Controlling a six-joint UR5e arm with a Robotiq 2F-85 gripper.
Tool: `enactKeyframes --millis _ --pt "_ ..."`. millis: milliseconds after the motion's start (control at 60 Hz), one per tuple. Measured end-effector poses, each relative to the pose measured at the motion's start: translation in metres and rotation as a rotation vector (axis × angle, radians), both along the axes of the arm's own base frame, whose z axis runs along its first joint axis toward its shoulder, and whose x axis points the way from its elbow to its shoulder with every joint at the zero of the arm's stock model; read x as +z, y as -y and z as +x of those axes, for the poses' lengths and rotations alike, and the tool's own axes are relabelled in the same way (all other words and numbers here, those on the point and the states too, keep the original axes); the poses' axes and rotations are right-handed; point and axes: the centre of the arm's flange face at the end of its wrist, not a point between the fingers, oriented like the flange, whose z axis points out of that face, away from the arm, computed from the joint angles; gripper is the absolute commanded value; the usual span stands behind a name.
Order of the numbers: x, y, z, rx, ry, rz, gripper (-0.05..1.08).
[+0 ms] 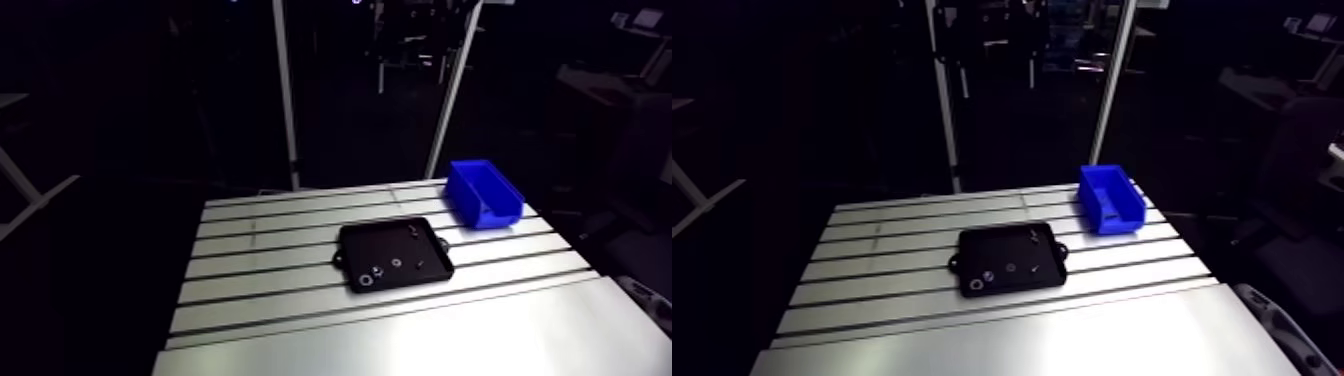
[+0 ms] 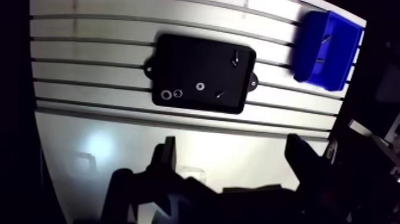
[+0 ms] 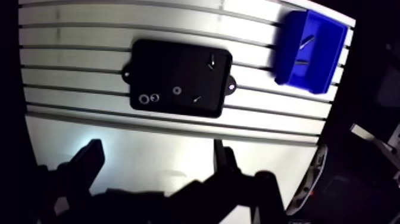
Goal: Pick up the M10 bolt from the tray and put it into the blue bin.
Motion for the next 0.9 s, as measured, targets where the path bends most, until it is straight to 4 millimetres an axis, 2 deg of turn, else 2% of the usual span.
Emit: enactKeyframes --millis 167,300,550,900 --pt "0.018 0.024 0.013 -0.101 0.001 0.004 0.01" --pt "0.036 0.032 0.028 -0.192 -0.005 0.002 0.01" --pt "0.064 0.025 0.047 -0.31 -0.016 -0.007 0.01" --pt "0.067 0.02 0.051 -0.328 -0.013 -0.011 0.01"
